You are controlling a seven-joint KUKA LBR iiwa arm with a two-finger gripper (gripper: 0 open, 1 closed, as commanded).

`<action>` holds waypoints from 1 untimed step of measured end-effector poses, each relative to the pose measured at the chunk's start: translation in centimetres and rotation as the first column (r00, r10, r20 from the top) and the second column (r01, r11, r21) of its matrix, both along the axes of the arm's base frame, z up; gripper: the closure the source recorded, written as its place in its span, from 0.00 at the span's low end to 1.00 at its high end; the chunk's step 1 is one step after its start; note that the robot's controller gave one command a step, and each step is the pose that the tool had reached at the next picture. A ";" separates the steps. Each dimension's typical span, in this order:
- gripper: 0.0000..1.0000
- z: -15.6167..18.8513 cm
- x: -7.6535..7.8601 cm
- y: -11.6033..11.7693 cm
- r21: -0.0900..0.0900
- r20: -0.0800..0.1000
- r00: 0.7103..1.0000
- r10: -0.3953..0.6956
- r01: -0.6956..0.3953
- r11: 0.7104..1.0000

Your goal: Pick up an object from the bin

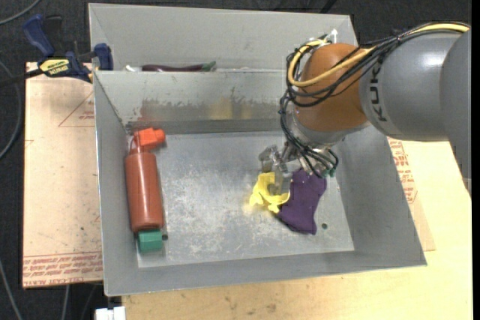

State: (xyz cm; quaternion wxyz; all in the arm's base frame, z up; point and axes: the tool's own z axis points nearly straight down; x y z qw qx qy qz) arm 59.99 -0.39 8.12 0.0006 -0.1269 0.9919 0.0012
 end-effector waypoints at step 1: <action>1.00 13.2 1.4 -0.7 0.001 0.004 0.999 0.051 -0.051 0.999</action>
Offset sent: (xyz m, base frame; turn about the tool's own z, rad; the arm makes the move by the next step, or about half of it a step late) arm 0.0000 0.0000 0.0000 0.0000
